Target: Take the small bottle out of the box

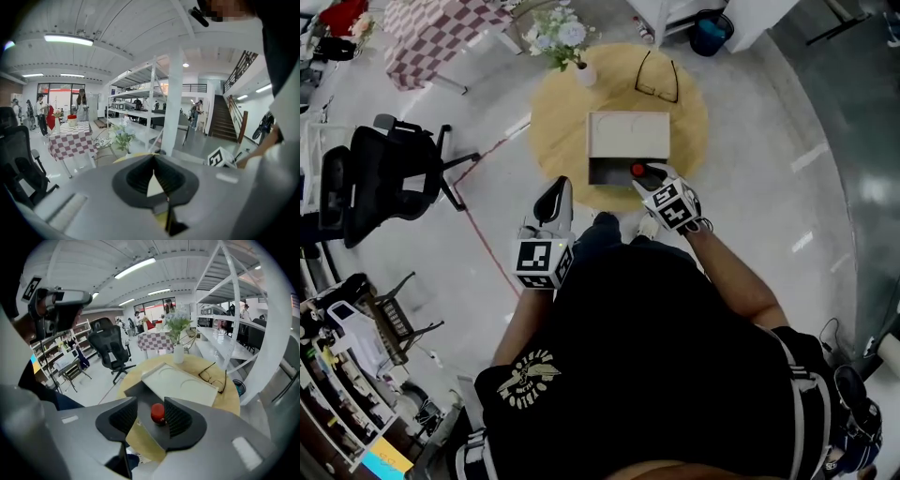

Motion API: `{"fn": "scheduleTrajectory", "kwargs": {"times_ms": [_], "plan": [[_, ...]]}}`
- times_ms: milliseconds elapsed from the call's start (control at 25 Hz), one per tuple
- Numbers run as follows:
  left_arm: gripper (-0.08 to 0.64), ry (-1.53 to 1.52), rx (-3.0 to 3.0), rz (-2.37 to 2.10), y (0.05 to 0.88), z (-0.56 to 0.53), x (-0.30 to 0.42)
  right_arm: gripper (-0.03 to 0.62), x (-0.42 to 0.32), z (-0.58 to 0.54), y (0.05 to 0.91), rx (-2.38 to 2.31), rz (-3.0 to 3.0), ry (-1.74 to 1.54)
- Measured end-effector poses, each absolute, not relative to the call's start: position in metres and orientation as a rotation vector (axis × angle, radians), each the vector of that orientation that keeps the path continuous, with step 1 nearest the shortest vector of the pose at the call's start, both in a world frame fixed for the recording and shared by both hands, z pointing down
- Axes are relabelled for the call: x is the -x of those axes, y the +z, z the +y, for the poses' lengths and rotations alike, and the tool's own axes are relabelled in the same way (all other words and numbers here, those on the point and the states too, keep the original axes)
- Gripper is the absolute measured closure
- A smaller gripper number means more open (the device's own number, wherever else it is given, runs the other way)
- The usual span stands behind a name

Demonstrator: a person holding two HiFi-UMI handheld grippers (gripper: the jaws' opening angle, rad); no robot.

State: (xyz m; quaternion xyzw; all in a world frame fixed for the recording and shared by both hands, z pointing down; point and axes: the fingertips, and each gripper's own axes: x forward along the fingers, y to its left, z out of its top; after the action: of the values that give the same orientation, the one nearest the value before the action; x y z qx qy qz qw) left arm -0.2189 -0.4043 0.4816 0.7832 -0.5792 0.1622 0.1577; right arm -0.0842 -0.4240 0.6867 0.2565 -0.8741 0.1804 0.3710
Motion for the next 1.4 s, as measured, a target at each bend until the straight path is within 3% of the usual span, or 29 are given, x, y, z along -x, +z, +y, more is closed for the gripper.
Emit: {"fn": "scheduleTrajectory", "kwargs": {"times_ms": [880, 1400], "plan": [[0.56, 0.459, -2.327, -1.535, 0.481, -0.478, 0.266, 0.443, 0.097, -0.437, 0.758, -0.608, -1.98, 0.334], [0.56, 0.379, -2.341, -1.604, 0.459, -0.468, 0.253, 0.443, 0.074, -0.446, 0.635, -0.631, -2.161, 0.354]]}}
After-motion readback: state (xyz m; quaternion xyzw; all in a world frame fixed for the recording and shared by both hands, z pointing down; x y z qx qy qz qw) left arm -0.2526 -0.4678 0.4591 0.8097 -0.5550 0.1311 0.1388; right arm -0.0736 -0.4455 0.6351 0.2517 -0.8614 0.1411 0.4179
